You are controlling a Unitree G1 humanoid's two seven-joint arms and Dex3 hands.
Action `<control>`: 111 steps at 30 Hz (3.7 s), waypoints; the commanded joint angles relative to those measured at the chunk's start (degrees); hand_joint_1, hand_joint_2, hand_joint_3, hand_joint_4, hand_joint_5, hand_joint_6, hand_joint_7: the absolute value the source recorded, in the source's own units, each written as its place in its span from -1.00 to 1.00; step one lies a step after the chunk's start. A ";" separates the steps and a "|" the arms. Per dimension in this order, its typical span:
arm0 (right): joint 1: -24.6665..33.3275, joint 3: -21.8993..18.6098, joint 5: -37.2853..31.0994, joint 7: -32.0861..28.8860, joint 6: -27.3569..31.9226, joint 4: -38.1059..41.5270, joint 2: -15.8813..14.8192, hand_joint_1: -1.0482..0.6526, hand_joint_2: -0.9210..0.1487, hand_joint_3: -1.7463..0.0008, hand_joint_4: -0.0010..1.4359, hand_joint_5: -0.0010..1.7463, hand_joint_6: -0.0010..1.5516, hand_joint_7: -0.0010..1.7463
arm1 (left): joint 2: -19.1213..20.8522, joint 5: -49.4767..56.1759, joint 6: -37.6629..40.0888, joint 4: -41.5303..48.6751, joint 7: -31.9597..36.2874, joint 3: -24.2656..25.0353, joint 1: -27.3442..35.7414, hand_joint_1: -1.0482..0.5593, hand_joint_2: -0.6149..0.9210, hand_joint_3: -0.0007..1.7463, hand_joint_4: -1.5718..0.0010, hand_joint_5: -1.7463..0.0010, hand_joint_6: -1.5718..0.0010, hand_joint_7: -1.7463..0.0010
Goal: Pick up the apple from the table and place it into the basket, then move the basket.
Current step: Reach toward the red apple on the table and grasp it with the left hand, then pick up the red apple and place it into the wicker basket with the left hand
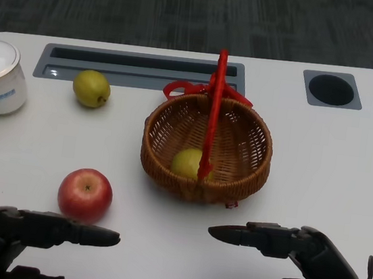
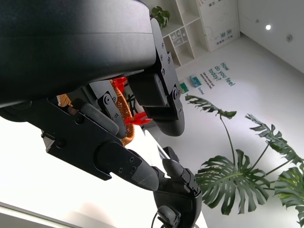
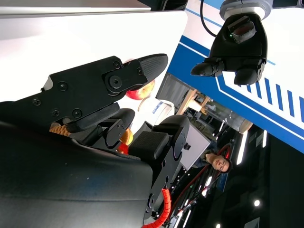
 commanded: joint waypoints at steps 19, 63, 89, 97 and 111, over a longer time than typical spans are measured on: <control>-0.25 -0.41 0.40 -0.47 0.46 -0.67 -0.75 -0.30 -0.90 1.00 0.11 -0.99 -0.05 -1.00 | 0.34 27.43 -11.73 6.23 16.83 11.03 -8.34 -0.69 0.70 -1.00 0.51 0.98 0.53 0.99; 1.35 -0.04 1.37 -0.31 0.61 -3.25 -1.17 -0.32 -0.91 1.00 0.14 -1.00 -0.02 -0.99 | 5.80 57.43 8.99 65.43 61.88 -19.83 -42.27 -0.58 0.72 -1.00 0.35 0.96 0.43 0.96; 1.67 -0.09 1.32 -0.13 1.69 -3.63 -1.31 -0.33 -0.98 0.99 0.17 -0.99 0.00 -1.00 | 4.93 43.48 0.12 58.59 58.80 -11.37 -38.50 0.07 0.85 -1.00 -0.60 0.93 -0.45 0.98; 1.82 -0.03 0.96 -0.22 1.49 -3.57 -1.27 -0.33 -0.99 1.00 0.18 -1.00 0.01 -0.99 | 5.69 44.00 -6.70 48.56 61.00 -9.55 -38.23 0.11 0.85 -1.00 -0.64 0.93 -0.45 0.99; 1.96 -0.06 0.82 -0.49 1.83 -4.10 -1.04 -0.34 -1.00 1.00 0.19 -1.00 0.02 -1.00 | 3.35 43.01 -5.87 35.04 57.72 -7.60 -39.86 0.00 0.83 -1.00 -0.66 0.95 -0.48 0.99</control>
